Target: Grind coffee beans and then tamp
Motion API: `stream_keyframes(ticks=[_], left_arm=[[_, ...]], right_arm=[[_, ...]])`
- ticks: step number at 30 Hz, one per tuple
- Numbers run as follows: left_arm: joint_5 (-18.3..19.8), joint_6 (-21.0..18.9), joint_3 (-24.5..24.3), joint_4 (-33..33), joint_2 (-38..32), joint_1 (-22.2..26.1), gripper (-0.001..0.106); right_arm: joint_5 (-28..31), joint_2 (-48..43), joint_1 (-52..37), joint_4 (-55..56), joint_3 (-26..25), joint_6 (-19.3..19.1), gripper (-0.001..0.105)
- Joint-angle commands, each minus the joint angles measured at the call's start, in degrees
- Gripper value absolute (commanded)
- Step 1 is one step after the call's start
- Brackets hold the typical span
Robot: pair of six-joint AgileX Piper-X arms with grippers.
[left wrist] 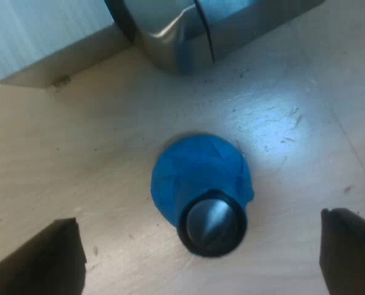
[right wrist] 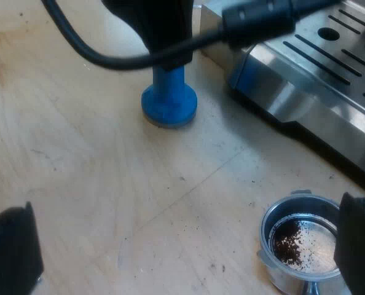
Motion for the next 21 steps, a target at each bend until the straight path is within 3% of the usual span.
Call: stream_keyframes(ticks=[1,14,21], left_arm=[[0.31,0.40,-0.64,-1.48,1.87,0.07,0.078],[0.31,0.40,-0.64,-3.05,10.08,0.07,0.078],[0.31,0.54,-0.64,-3.46,10.89,0.07,0.076]], right_arm=[[-0.14,-0.37,-0.20,-0.42,-0.09,-0.58,0.100],[-0.14,-0.37,-0.20,-0.42,-0.09,-0.58,0.100],[-0.14,-0.37,-0.20,-0.42,-0.09,-0.58,0.100]])
